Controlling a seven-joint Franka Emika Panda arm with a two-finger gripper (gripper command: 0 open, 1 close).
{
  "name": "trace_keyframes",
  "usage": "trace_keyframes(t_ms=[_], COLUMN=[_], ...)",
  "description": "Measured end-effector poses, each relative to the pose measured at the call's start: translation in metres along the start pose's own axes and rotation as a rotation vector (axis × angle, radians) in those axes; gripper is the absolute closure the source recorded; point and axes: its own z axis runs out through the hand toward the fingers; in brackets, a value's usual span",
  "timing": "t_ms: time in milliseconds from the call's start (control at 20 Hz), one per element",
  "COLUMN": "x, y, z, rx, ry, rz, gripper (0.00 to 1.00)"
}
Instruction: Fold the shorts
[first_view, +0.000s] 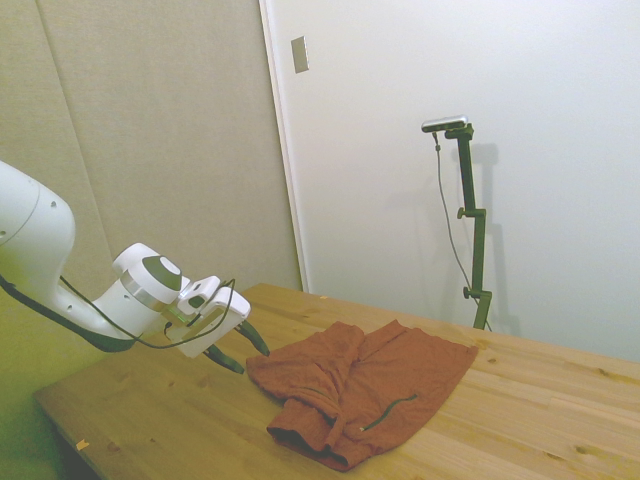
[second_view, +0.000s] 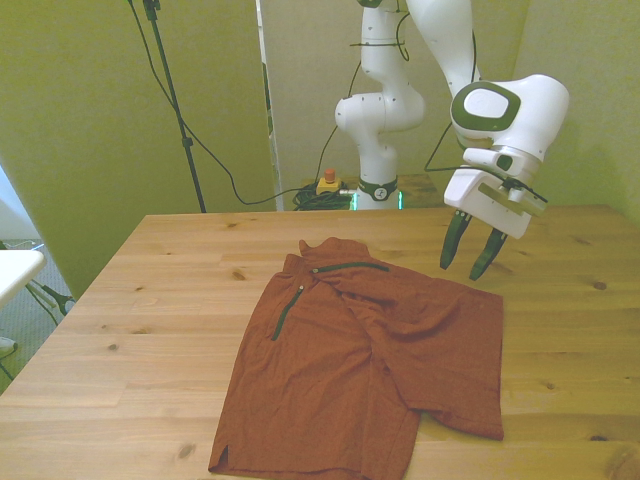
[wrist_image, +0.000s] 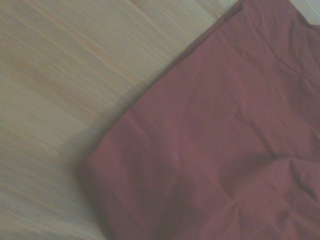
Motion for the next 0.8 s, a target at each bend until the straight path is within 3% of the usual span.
trace_keyframes(t_ms=[400,800], x=[0.014,0.015], y=[0.002,-0.007], z=[0.030,0.029], rx=[-0.033,-0.019], ry=[0.029,0.041], rz=[0.042,0.042], gripper=[0.00,0.00])
